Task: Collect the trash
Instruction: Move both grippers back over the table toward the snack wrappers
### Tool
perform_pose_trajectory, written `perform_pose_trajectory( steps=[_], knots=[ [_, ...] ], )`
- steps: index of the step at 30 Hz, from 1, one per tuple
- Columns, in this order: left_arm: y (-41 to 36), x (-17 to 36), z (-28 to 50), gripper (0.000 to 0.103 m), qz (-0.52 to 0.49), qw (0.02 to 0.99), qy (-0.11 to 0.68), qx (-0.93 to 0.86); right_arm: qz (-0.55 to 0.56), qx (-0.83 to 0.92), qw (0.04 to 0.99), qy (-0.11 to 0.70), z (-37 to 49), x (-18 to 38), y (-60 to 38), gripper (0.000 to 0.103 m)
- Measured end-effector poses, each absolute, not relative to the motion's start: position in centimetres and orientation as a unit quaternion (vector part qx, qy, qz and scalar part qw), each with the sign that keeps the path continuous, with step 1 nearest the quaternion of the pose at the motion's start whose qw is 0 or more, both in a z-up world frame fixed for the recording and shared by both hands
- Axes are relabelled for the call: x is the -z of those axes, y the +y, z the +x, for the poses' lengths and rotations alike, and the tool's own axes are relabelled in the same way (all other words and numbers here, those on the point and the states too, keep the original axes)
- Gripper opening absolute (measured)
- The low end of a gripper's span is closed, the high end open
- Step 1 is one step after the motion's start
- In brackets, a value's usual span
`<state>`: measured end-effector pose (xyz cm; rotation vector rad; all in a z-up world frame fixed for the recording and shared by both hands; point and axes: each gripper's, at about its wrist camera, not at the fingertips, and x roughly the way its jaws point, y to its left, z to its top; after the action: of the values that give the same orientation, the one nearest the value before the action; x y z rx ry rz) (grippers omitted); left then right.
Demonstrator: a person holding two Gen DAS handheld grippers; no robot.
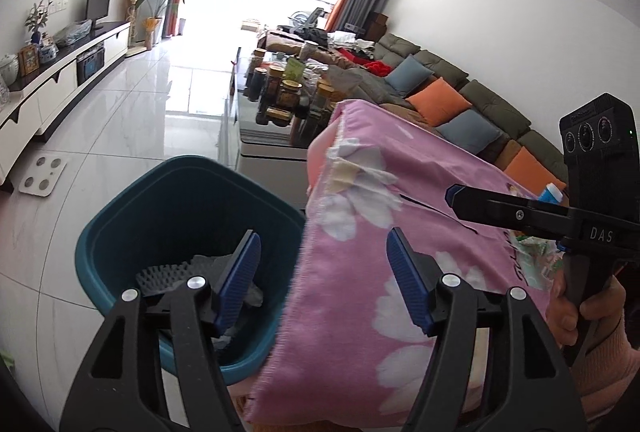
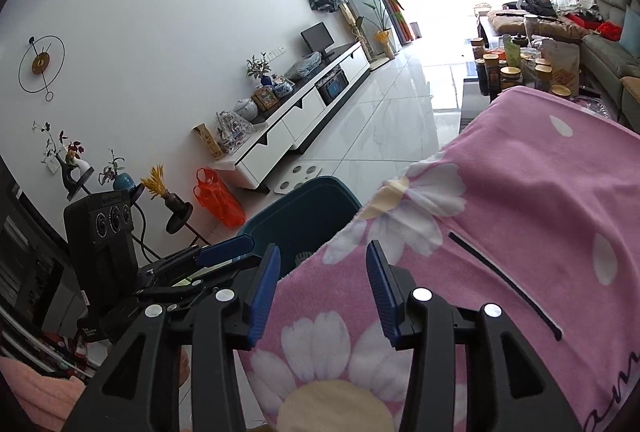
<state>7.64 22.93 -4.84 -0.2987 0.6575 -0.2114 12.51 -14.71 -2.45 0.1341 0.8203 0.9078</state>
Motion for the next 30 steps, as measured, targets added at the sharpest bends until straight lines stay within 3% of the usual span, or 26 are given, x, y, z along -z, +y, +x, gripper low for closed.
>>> perform_pose_trajectory(
  steps=[18, 30],
  knots=[
    [3.1, 4.4, 10.3, 0.065, -0.061, 0.892, 0.353, 0.274, 0.096, -0.264, 0.895, 0.347, 8.9, 2.9, -31.7, 0.052],
    [-3.9, 4.7, 10.1, 0.076, -0.022, 0.862, 0.373, 0.341, 0.135, -0.176, 0.918, 0.329, 7.4, 3.7, -39.4, 0.054]
  ],
)
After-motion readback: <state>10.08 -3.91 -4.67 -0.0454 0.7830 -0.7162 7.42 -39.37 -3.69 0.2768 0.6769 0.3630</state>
